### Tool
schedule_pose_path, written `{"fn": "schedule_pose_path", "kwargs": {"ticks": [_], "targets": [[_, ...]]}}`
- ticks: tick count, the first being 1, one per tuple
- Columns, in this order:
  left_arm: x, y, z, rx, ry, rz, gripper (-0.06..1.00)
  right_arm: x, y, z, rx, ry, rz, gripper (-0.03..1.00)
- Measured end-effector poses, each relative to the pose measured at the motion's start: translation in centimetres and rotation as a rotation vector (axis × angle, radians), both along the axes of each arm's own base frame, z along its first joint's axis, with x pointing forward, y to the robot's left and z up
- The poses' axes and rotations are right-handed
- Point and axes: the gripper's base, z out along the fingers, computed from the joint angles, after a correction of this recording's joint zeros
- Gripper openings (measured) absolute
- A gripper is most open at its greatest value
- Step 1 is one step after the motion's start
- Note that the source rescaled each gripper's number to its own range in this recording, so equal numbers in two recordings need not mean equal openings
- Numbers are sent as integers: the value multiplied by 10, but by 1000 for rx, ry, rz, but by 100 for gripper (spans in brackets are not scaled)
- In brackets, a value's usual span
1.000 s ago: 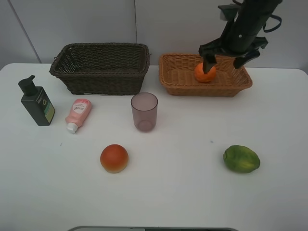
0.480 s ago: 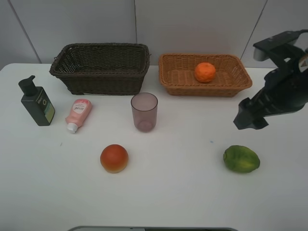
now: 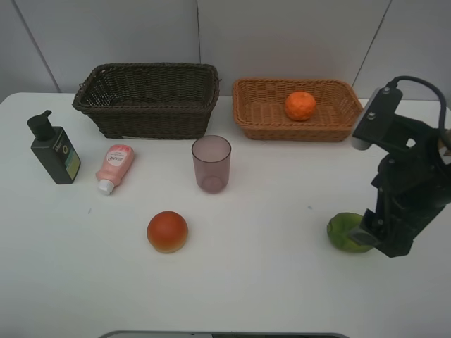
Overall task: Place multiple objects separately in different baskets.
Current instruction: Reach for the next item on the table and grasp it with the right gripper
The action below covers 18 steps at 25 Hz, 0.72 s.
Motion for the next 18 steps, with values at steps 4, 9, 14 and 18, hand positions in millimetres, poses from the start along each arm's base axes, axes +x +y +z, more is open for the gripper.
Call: {"fn": "schedule_pose_path", "kwargs": {"ticks": [4, 9, 14, 18], "targets": [[0, 0, 0, 0, 0, 0, 98, -1, 5, 0, -13, -31, 66, 88], [0, 0, 0, 0, 0, 0, 98, -6, 2, -13, -75, -12, 108, 88], [0, 0, 0, 0, 0, 0, 98, -13, -3, -32, -103, 12, 158, 88], [0, 0, 0, 0, 0, 0, 98, -14, -2, -42, -92, 16, 178, 88]]}}
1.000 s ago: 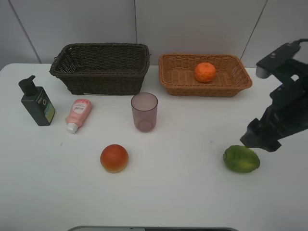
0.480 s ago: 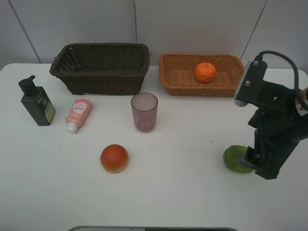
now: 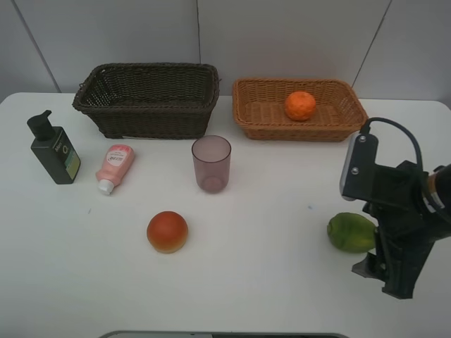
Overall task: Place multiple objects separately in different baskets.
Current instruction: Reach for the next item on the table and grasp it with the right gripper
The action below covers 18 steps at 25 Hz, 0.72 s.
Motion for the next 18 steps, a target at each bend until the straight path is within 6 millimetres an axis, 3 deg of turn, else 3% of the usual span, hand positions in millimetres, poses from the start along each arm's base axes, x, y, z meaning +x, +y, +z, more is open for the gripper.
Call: {"fn": "schedule_pose_path", "kwargs": {"ticks": [10, 18], "targets": [[0, 0, 0, 0, 0, 0, 98, 13, 11, -18, 30, -8, 23, 88], [0, 0, 0, 0, 0, 0, 98, 22, -4, -21, 7, -8, -41, 88]]}}
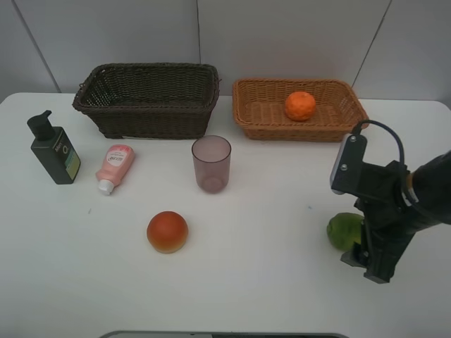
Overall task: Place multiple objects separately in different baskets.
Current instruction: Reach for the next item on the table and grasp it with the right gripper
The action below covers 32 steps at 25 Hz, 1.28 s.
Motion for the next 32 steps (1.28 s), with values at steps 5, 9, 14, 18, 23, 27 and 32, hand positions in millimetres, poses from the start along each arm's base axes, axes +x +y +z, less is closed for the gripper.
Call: {"fn": "schedule_pose_path", "kwargs": {"ticks": [5, 9, 14, 18, 23, 27, 32], "targets": [[0, 0, 0, 0, 0, 0, 98, 2, -3, 0, 4, -5, -19, 88], [0, 0, 0, 0, 0, 0, 98, 7, -10, -2, 2, 0, -61, 88], [0, 0, 0, 0, 0, 0, 98, 10, -9, -9, 0, 6, -48, 88], [0, 0, 0, 0, 0, 0, 98, 15, -6, -15, 12, -2, -30, 88], [0, 0, 0, 0, 0, 0, 98, 18, -4, -27, 2, 26, -21, 88], [0, 0, 0, 0, 0, 0, 98, 21, -2, -37, -2, 38, -2, 88], [0, 0, 0, 0, 0, 0, 98, 24, 0, -49, -6, 59, 10, 88]]}}
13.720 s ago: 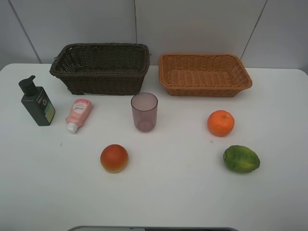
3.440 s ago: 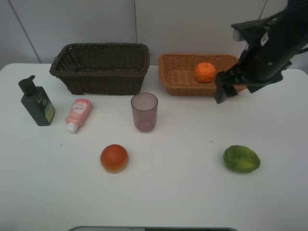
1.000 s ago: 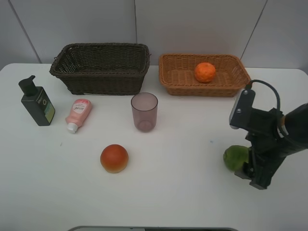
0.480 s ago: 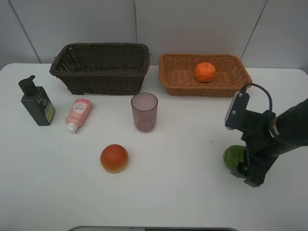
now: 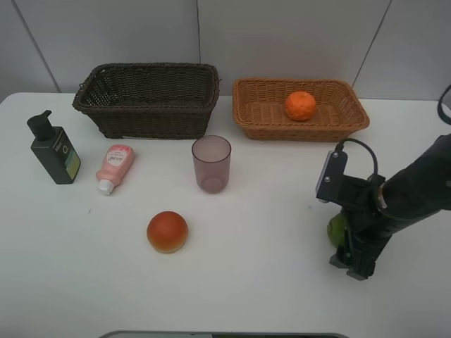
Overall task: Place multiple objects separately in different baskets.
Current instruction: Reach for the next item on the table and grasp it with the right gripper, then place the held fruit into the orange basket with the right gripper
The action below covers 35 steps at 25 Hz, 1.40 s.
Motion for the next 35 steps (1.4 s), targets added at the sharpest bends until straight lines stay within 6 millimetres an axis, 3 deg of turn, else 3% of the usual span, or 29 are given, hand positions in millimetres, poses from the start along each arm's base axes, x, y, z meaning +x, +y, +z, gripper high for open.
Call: {"fn": "schedule_pose_path", "kwargs": {"ticks": [2, 3, 4, 7, 30, 35], "targets": [[0, 0, 0, 0, 0, 0, 98, 1, 1, -2, 5, -2, 3, 85], [0, 0, 0, 0, 0, 0, 98, 1, 1, -3, 6, -2, 4, 79], [0, 0, 0, 0, 0, 0, 98, 2, 2, -4, 10, -5, 5, 67], [0, 0, 0, 0, 0, 0, 98, 3, 3, -4, 19, -19, 11, 13], [0, 0, 0, 0, 0, 0, 98, 3, 3, -3, 19, -30, 27, 14], [0, 0, 0, 0, 0, 0, 98, 18, 13, 16, 28, -35, -62, 14]]}}
